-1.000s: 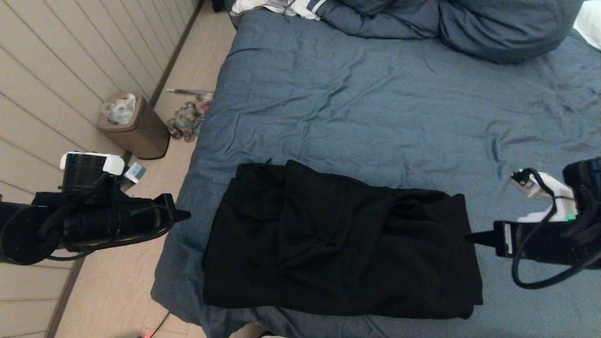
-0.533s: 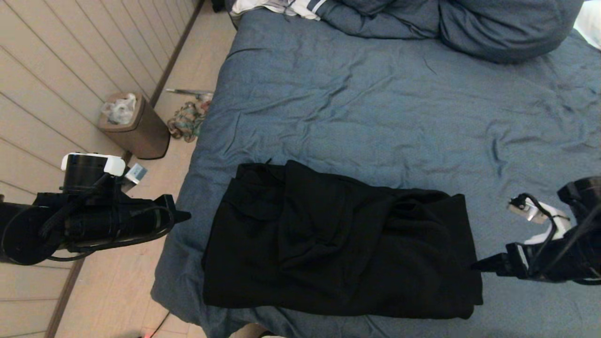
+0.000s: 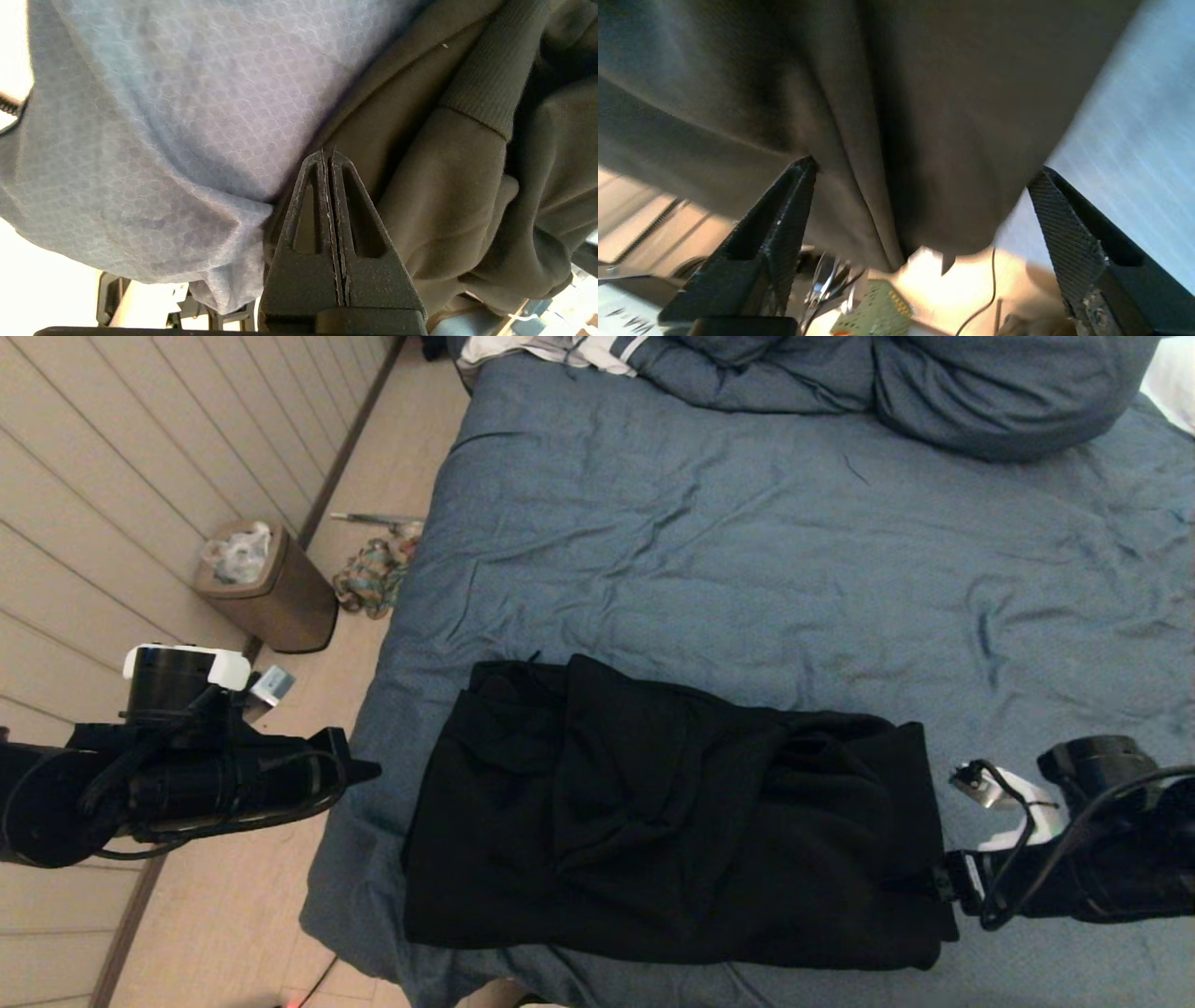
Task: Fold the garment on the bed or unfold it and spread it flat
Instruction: Fold the black sweatshirt
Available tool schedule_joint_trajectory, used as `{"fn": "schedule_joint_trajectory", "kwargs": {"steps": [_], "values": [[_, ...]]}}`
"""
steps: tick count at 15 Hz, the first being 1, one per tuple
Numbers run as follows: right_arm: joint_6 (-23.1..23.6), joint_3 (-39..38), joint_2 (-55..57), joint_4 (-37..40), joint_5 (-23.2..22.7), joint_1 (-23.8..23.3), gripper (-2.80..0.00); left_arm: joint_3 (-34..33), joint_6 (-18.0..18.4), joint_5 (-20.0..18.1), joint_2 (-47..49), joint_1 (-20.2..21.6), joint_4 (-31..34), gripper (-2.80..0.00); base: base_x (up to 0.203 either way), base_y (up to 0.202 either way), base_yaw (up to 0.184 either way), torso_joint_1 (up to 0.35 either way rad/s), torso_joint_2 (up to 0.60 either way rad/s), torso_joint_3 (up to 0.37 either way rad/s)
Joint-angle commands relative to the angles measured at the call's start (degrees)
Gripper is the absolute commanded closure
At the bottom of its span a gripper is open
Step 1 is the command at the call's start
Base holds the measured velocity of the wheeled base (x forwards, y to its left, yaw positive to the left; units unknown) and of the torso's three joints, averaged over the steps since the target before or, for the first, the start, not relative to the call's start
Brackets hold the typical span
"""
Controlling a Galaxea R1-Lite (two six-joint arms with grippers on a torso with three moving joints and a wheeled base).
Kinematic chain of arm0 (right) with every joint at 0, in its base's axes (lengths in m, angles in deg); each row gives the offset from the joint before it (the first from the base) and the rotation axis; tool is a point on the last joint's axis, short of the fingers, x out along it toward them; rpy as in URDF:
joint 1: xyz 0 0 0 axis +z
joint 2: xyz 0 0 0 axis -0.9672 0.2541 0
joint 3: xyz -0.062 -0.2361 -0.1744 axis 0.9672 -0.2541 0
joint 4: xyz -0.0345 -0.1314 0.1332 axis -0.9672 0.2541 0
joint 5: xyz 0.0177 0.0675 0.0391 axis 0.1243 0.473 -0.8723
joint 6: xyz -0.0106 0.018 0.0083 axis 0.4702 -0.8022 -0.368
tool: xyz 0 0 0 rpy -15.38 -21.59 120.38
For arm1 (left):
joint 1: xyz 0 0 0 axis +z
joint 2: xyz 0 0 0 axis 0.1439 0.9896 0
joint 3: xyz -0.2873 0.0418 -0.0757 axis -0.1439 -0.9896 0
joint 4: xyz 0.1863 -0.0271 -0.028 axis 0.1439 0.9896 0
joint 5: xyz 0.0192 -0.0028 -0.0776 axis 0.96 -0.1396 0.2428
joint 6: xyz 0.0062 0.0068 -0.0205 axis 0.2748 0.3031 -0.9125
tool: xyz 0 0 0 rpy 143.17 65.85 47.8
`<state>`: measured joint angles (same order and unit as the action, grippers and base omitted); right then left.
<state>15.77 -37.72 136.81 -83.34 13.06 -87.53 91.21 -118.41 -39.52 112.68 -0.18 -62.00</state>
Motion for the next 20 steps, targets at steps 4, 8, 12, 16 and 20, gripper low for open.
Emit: {"fn": "schedule_joint_trajectory", "kwargs": {"steps": [4, 8, 12, 16, 20], "values": [[-3.2, -1.5, 5.4, -7.8, -0.1, 5.6, -2.80, 0.1, -0.2, -0.1, 0.1, -0.1, -0.1, 0.00, 0.000, 0.000, 0.000, 0.000, 0.00, 0.000], [-6.4, -1.9, 5.6, -11.5, 0.2, 8.0, 0.00, 0.1, -0.2, -0.1, 0.0, 0.0, -0.1, 0.00, 0.000, 0.000, 0.000, 0.000, 0.00, 0.000], [-6.4, -2.8, 5.1, -11.7, 0.8, 7.8, 0.00, 0.0, -0.2, -0.1, -0.2, 0.0, -0.1, 0.00, 0.000, 0.000, 0.000, 0.000, 0.00, 0.000], [-6.7, -2.3, 0.1, -11.5, 0.9, 7.2, 0.00, 0.0, -0.2, 0.0, -0.6, 0.0, -0.1, 0.00, 0.000, 0.000, 0.000, 0.000, 0.00, 0.000], [-9.2, 0.3, -2.9, -11.1, 1.4, 3.2, 0.00, 0.0, -0.1, 0.0, -0.6, 0.0, -0.1, 0.00, 0.000, 0.000, 0.000, 0.000, 0.00, 0.000]]}}
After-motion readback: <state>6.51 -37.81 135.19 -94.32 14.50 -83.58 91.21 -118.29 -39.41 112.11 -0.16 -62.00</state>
